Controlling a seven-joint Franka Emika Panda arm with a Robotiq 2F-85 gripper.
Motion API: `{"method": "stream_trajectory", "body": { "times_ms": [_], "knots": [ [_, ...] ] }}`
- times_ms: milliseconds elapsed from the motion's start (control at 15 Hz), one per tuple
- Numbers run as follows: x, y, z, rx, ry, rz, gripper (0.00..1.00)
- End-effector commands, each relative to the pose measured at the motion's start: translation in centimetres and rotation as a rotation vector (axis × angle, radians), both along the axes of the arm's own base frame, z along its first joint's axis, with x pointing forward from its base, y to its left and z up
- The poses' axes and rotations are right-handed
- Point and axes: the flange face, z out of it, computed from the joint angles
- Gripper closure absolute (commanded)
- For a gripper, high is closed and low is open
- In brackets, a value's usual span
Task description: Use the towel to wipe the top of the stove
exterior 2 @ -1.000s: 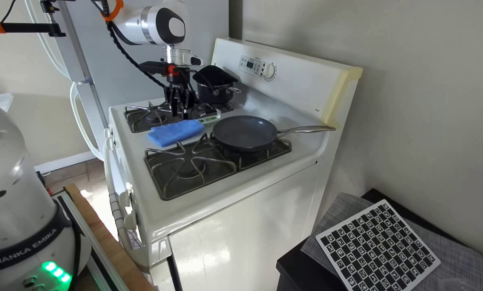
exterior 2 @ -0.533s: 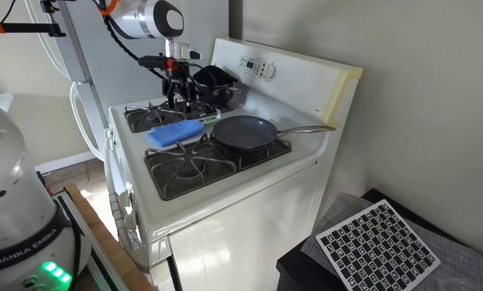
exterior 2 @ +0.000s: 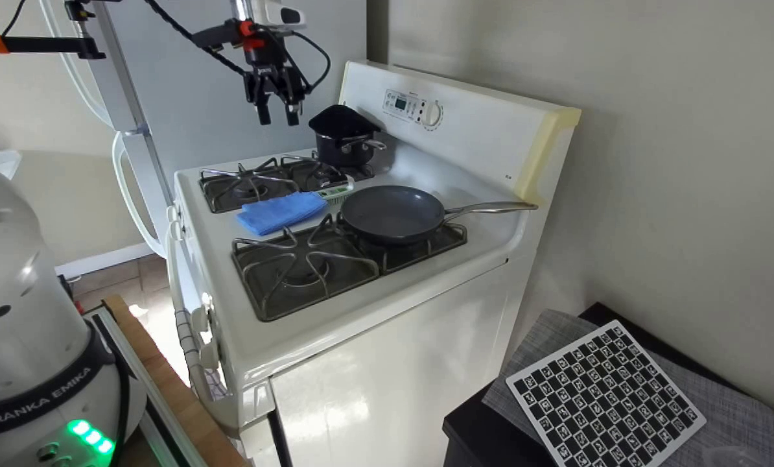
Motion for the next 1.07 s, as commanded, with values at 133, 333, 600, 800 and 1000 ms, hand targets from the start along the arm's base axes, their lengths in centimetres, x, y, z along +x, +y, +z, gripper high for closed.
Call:
{"method": "stream_trajectory", "body": {
  "times_ms": [133,333,600,800,1000],
  "knots": [
    [-1.6,2.2,7.7,-0.099,-0.131,0.006,0.0],
    [-1.5,2.4,8.3,-0.079,-0.14,0.025,0.0],
    [-1.4,2.5,8.7,-0.084,-0.148,0.024,0.0],
    [-1.4,2.5,8.6,-0.085,-0.146,0.024,0.0],
    [-1.4,2.5,8.6,-0.085,-0.146,0.024,0.0]
  ]
}}
